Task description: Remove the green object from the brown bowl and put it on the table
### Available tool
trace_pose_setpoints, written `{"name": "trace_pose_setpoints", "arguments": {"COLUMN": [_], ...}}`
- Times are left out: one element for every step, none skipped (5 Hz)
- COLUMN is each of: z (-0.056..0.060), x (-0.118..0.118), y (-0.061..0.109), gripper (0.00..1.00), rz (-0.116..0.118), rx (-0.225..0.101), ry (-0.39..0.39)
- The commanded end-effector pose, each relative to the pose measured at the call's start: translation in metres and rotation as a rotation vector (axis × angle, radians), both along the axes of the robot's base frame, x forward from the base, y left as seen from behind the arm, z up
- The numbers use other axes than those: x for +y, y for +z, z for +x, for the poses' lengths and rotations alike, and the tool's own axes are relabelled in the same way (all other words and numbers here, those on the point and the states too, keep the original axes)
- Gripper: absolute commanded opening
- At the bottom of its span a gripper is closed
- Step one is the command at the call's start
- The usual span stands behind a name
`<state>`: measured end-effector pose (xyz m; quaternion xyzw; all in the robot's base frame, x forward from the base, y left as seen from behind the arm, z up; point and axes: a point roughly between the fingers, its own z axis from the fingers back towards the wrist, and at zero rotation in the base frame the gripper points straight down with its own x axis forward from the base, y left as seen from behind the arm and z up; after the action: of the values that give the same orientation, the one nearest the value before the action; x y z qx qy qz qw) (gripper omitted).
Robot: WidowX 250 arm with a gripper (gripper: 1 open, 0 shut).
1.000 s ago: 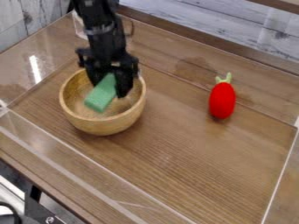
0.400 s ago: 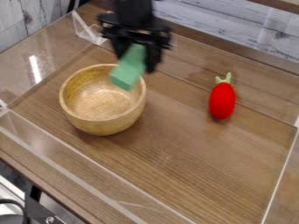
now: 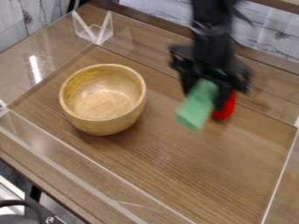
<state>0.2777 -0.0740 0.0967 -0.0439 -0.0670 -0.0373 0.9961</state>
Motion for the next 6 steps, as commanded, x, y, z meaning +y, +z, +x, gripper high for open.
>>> {"name": "trace_pose_setpoints", "arguments": {"z": [0.004, 0.006, 0.008, 0.011, 0.015, 0.021], "x": [-0.025, -0.041, -0.043, -0.037, -0.031, -0.02], "y": [-0.017, -0.033, -0.043, -0.064, -0.069, -0.063], "gripper": [0.0, 0.0, 0.0, 0.0, 0.0, 0.0], "rz": [0.008, 0.017, 0.033, 0.043, 0.062, 0.077], "rx": [-0.011, 0.003, 0.012, 0.024, 0.023, 0.021], "ry": [-0.005, -0.025, -0.031, -0.02, -0.009, -0.033]}}
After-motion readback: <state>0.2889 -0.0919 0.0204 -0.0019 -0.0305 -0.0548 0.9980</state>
